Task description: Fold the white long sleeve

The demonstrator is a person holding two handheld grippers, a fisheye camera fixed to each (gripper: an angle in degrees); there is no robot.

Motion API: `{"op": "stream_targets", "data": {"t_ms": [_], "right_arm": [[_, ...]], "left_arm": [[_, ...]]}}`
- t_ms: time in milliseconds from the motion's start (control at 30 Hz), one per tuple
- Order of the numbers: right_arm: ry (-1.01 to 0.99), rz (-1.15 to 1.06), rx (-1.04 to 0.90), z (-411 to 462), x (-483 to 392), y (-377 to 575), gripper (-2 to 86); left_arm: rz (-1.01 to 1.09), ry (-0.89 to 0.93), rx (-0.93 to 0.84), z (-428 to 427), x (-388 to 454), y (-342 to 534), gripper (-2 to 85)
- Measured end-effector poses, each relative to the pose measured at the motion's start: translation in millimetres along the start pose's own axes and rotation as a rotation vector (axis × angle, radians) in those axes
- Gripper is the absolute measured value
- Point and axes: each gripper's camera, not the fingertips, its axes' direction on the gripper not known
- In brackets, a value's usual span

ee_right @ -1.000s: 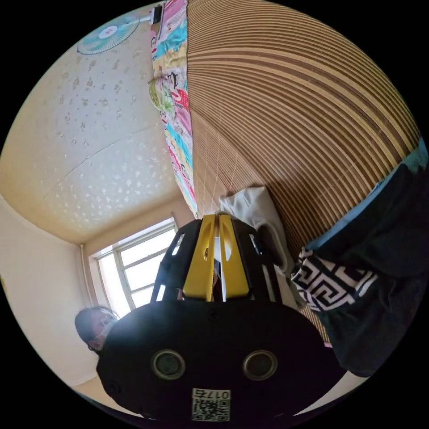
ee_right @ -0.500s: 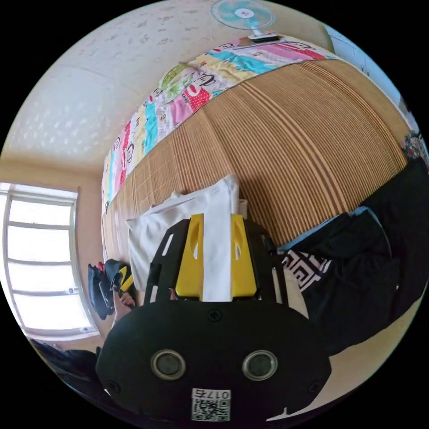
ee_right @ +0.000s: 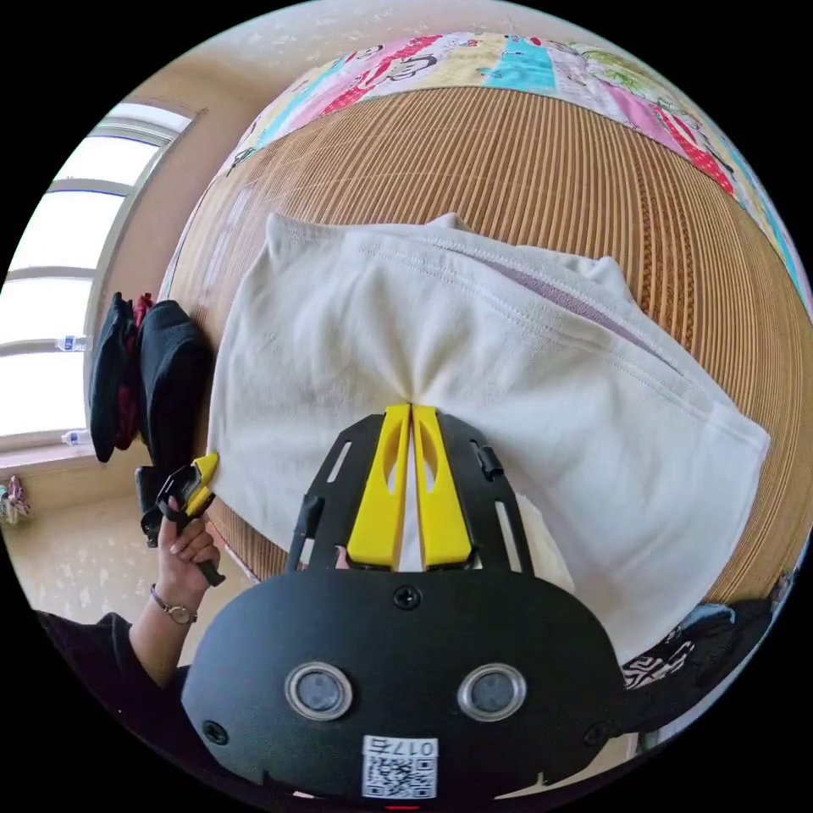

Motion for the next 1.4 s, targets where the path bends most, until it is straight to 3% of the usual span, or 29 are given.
{"op": "stream_targets", "data": {"t_ms": [67,200,367,500,633,767,900,1067,1200,1267,1333,1400], "right_arm": [[-0.042,-0.032,0.047,-21,7,21,0.5],[0.078,0.123,0.153,-67,52,97,0.5],[-0.014,0.279,0.248,-104,120,192,0.6],[-0.002,0.427,0.339,-132,178,258,0.8],[-0.022,0.547,0.412,-146,231,297,1.1],[-0.239,0.462,0.509,-145,272,314,3.6],[-0.395,0.393,0.443,-128,301,299,14.6],[-0.419,0.331,0.298,-109,326,259,24.0],[-0.407,0.359,0.123,-83,359,223,26.1],[-0.377,0.369,0.095,-81,371,216,25.0],[-0.43,0.306,0.111,-81,377,210,22.8],[-0.525,0.283,0.087,-62,384,205,21.5]], "left_arm": [[0.09,-0.003,0.018,-9,22,1,5.5],[0.379,0.022,-0.051,-5,98,-2,5.4],[0.88,0.018,-0.359,89,233,57,5.3],[1.047,0.048,-0.559,185,264,136,5.3],[0.997,0.101,-0.768,278,232,213,5.8],[0.913,0.127,-0.91,307,197,255,8.4],[0.866,0.119,-0.763,263,205,236,11.9],[0.667,-0.171,-0.481,220,191,146,17.8],[0.456,-0.144,-0.499,249,151,93,21.0],[0.367,-0.095,-0.601,287,134,80,22.9],[0.348,-0.103,-0.702,317,131,83,22.8],[0.355,-0.133,-0.695,325,135,88,21.2]]}}
